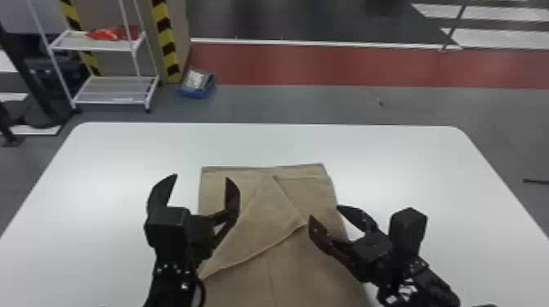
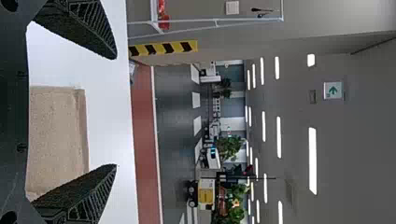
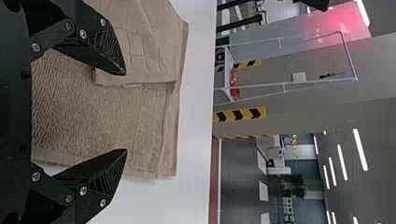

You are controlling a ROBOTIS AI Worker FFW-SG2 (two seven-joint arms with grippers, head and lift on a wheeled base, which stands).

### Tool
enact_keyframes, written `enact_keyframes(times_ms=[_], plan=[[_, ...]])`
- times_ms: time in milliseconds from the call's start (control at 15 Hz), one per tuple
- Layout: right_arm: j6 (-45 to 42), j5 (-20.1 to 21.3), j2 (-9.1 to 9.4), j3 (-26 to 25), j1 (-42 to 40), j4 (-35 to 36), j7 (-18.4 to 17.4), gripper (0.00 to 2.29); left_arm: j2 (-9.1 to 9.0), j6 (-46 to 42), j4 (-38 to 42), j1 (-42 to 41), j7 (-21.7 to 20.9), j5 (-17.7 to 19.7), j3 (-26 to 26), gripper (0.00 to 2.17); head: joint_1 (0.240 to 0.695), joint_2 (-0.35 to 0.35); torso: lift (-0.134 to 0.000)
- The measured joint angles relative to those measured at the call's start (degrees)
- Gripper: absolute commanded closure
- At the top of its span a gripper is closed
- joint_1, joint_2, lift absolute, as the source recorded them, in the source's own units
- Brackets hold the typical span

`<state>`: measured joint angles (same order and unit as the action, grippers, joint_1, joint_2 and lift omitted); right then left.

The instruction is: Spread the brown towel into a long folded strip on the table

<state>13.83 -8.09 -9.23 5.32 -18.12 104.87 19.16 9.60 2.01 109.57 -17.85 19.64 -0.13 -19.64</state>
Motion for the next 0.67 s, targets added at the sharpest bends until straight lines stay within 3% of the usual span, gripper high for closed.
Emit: enact_keyframes(times_ms=[333,667], plan=[[1.53,1.48,0.26,6.8,5.15,-6.46,1.34,0.53,0.15,-0.11,-1.23,-0.17,-1.47,0.42,0.52,0.04,0.695,0.062,-0.119],[2.67,3.19,0.6,8.3,5.8,-7.01,0.16,0.53,0.16,-0.11,-1.72,-0.16,-1.57,0.48,0.68,0.04,0.695,0.081,-0.119]])
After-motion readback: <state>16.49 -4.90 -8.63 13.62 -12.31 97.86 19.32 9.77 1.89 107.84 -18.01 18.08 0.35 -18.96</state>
